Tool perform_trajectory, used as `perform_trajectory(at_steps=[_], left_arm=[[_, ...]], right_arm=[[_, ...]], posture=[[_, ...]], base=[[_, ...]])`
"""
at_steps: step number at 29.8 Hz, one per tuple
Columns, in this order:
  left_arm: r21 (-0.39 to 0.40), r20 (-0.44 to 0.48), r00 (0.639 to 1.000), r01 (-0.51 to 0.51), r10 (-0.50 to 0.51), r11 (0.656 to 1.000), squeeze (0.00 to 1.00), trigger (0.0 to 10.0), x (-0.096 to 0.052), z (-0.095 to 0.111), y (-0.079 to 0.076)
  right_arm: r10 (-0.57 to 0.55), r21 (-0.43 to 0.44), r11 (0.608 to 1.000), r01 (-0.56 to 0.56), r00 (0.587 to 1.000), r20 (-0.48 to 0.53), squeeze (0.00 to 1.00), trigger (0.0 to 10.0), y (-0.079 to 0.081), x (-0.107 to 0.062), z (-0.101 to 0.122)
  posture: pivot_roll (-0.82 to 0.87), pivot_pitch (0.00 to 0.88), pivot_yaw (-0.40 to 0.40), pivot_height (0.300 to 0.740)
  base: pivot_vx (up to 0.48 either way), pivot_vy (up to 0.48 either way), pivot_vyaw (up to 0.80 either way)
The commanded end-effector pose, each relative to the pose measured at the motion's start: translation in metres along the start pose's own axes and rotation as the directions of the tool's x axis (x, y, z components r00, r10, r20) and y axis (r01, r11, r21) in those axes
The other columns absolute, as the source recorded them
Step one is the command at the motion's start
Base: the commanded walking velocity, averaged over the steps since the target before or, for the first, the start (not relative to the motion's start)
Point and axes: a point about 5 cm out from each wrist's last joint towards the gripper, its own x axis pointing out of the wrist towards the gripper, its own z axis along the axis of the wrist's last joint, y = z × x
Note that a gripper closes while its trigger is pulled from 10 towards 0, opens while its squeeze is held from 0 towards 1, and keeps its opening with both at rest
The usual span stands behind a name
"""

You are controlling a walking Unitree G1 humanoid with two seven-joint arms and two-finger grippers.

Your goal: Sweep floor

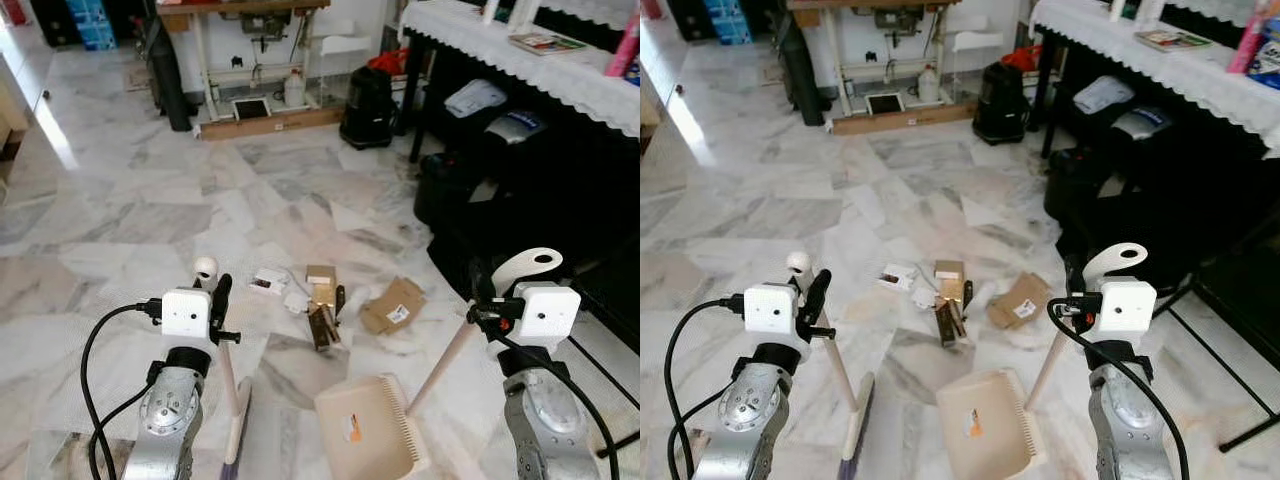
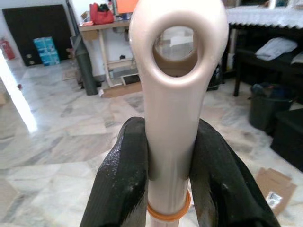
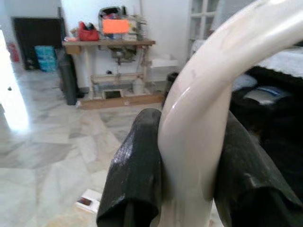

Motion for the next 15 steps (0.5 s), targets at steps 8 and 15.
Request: perform_trajectory(at_steps=[8, 15], left_arm=[[0.006, 0.045, 0.999, 0.006, -0.006, 1.0, 0.0, 10.0, 0.0034, 0.0103, -0.0028], [0.008, 0.044, 0.999, 0.006, -0.006, 1.0, 0.0, 10.0, 0.0036, 0.0102, -0.0021]], right_arm=[[-0.013, 0.002, 1.0, 0.013, 0.999, 0.034, 0.0, 10.0, -0.0041, -0.0002, 0.0073], [-0.009, 0.008, 1.0, 0.009, 0.999, 0.036, 0.0, 10.0, -0.0022, 0.0001, 0.0078]], posture=[[-0.04, 0.0, -0.014, 0.74], [-0.04, 0.0, -0.013, 0.74]], base=[[0.344, 0.0, 0.0], [0.345, 0.0, 0.0]])
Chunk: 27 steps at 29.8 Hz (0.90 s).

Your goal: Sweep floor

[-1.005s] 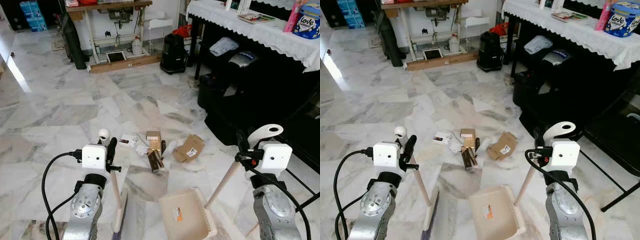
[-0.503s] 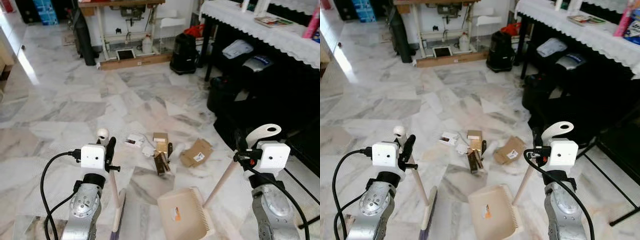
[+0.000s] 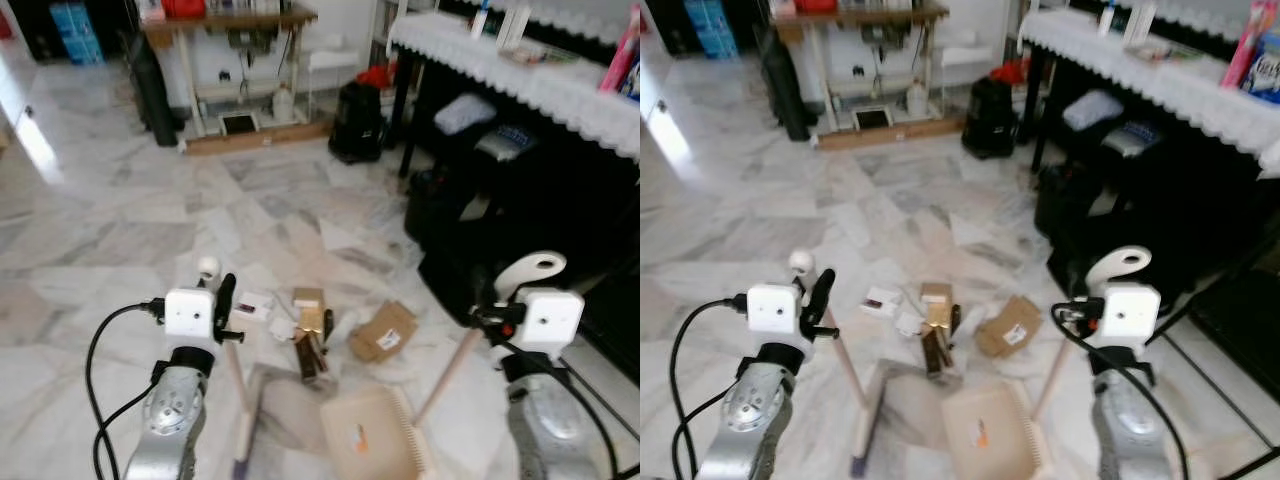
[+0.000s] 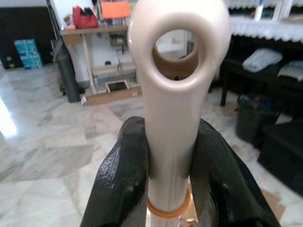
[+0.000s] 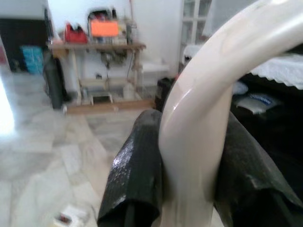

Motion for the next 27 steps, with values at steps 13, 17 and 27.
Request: perform_trajectory(at_steps=[13, 17, 27], left_arm=[[0.006, 0.051, 0.999, 0.009, -0.009, 1.0, 0.0, 10.0, 0.005, 0.0103, -0.0044], [0.008, 0.051, 0.999, 0.01, -0.01, 1.0, 0.0, 10.0, 0.0045, 0.01, -0.0042], [0.009, 0.054, 0.998, 0.012, -0.012, 1.0, 0.0, 10.0, 0.0036, 0.0109, -0.0034]], right_arm=[[-0.005, -0.023, 1.0, 0.006, 0.999, 0.038, 0.0, 10.0, -0.0052, -0.0009, 0.0073], [-0.016, 0.005, 1.0, 0.016, 1.0, 0.026, 0.0, 10.0, -0.0054, -0.0005, 0.0052], [-0.015, -0.001, 1.0, 0.015, 0.999, 0.032, 0.0, 10.0, -0.0055, -0.0002, 0.0054]], posture=[[-0.04, 0.0, -0.015, 0.74], [-0.03, 0.0, -0.016, 0.74], [-0.03, 0.0, -0.013, 0.74]], base=[[0.344, 0.0, 0.1], [0.345, 0.0, 0.17], [0.345, 0.0, 0.0]])
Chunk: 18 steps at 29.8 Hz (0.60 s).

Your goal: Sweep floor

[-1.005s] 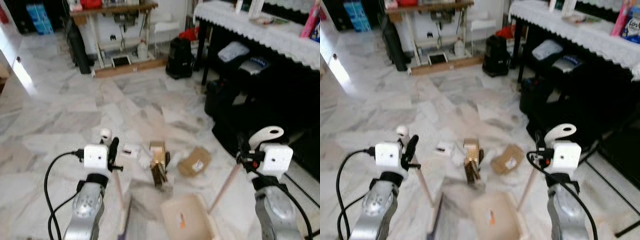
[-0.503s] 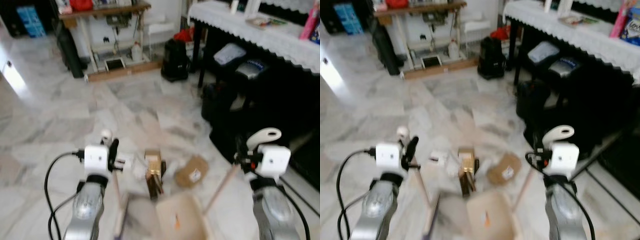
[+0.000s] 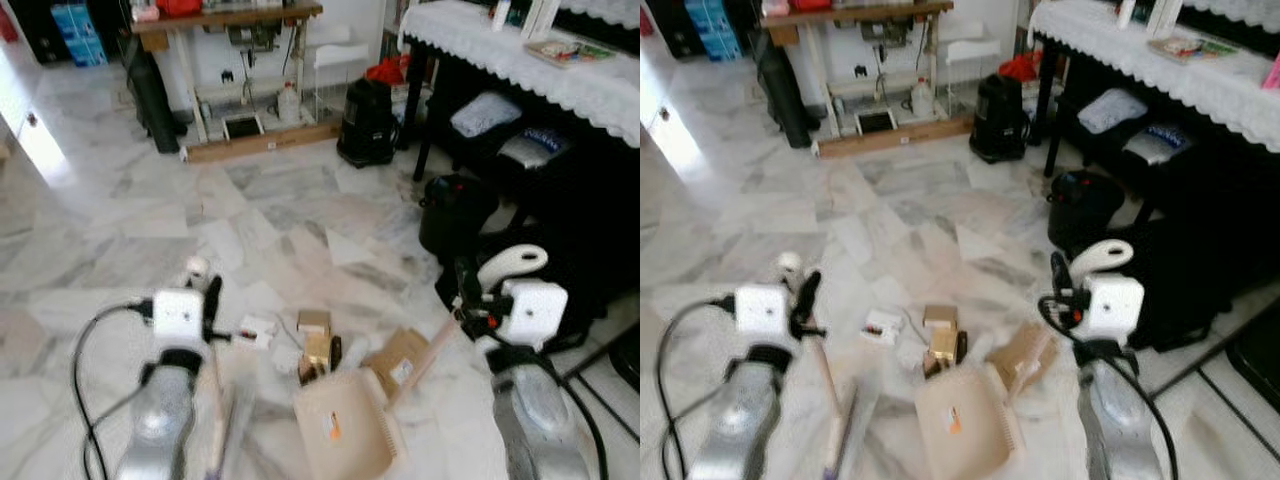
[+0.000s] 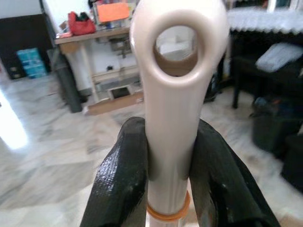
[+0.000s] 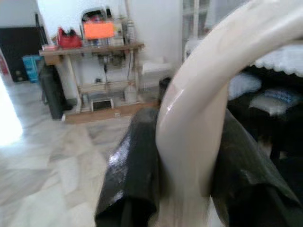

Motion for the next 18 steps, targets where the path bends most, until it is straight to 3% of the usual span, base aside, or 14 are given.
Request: perform_trajectory(at_steps=[1, 18], left_arm=[[0.025, 0.055, 0.998, -0.01, 0.009, 1.0, 0.0, 10.0, 0.0028, 0.0117, 0.0058], [0.026, 0.051, 0.999, -0.012, 0.01, 1.0, 0.0, 10.0, 0.0029, 0.0117, 0.0055]], right_arm=[[0.005, -0.006, 1.0, -0.005, 0.999, 0.053, 0.0, 10.0, 0.0018, 0.004, 0.0107], [-0.001, 0.0, 1.0, 0.001, 0.999, 0.049, 0.0, 10.0, 0.0017, 0.0033, 0.0099]], posture=[[-0.03, 0.0, -0.013, 0.74], [-0.03, 0.0, -0.013, 0.74]], base=[[0.345, 0.0, 0.0], [0.344, 0.0, 0.0]])
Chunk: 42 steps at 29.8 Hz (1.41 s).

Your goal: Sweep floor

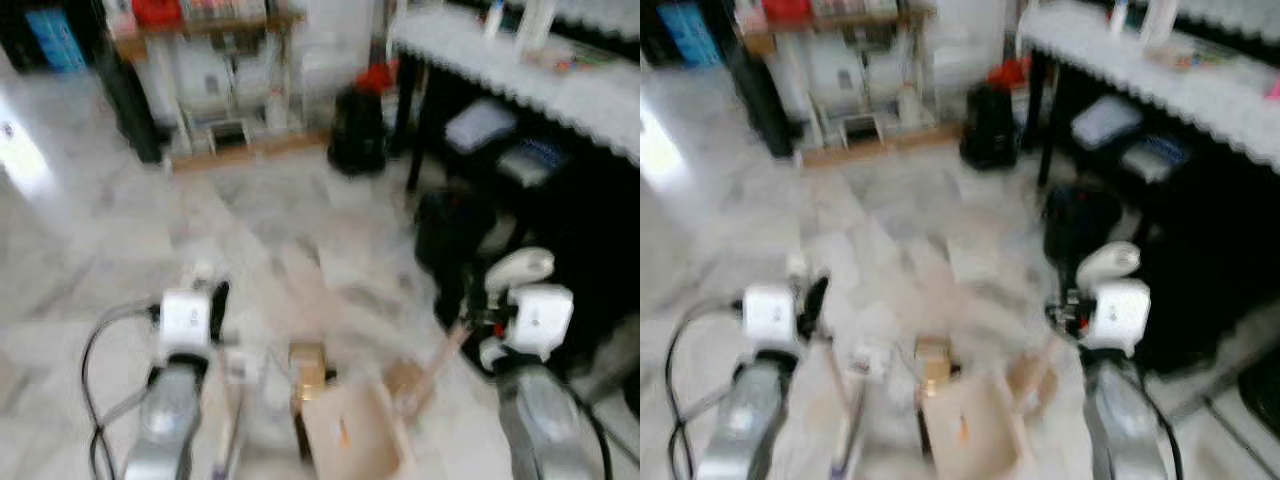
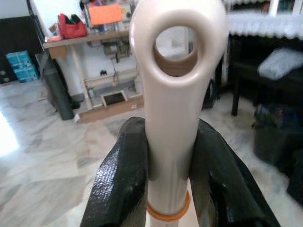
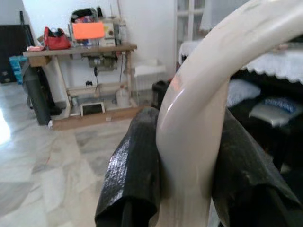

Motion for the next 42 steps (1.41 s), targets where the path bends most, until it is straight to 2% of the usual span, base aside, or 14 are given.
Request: perform_trajectory(at_steps=[1, 6, 19, 25, 31, 38, 42], left_arm=[[0.031, 0.042, 0.999, -0.015, 0.013, 0.999, 0.0, 10.0, 0.002, 0.01, 0.007], [0.031, 0.044, 0.999, -0.017, 0.015, 0.999, 0.0, 10.0, 0.003, 0.01, 0.007], [0.012, 0.032, 0.999, 0.015, -0.016, 1.0, 0.0, 10.0, 0.004, 0.009, 0.004], [-0.053, -0.029, 0.991, 0.129, -0.131, 0.99, 0.0, 10.0, 0.002, 0.0, -0.008], [-0.061, -0.039, 0.988, 0.144, -0.146, 0.988, 0.0, 10.0, 0.003, -0.003, -0.007], [-0.076, -0.055, 0.982, 0.176, -0.18, 0.981, 0.0, 10.0, 0.013, -0.008, -0.008], [-0.102, -0.095, 0.971, 0.212, -0.221, 0.972, 0.0, 10.0, 0.013, -0.017, -0.009]], right_arm=[[0.006, 0.001, 1.0, -0.006, 0.998, 0.056, 0.0, 10.0, 0.003, 0.004, 0.011], [0.004, 0.001, 1.0, -0.004, 0.998, 0.055, 0.0, 10.0, 0.003, 0.004, 0.011], [0.003, -0.001, 1.0, -0.003, 0.999, 0.05, 0.0, 10.0, 0.002, 0.003, 0.01], [0.003, -0.001, 1.0, -0.003, 0.999, 0.05, 0.0, 10.0, 0.001, 0.004, 0.01], [0.005, -0.001, 1.0, -0.005, 0.999, 0.049, 0.0, 10.0, 0.001, 0.003, 0.01], [0.005, -0.001, 1.0, -0.005, 0.999, 0.046, 0.0, 10.0, 0.001, 0.002, 0.01], [0.005, -0.001, 1.0, -0.005, 0.999, 0.045, 0.0, 10.0, 0.001, 0.002, 0.01]], posture=[[-0.03, 0.0, -0.013, 0.74], [-0.03, 0.0, -0.013, 0.74], [-0.03, 0.0, -0.017, 0.74], [-0.03, 0.0, -0.018, 0.74], [-0.03, 0.0, -0.022, 0.74], [-0.04, 0.0, -0.025, 0.74], [-0.04, 0.0, -0.024, 0.74]], base=[[0.345, 0.0, 0.0], [0.298, 0.0, 0.0], [0.0, 0.0, 0.0], [0.0, 0.0, 0.0], [0.0, 0.0, 0.0], [0.0, 0.0, 0.0], [0.0, 0.0, 0.0]])
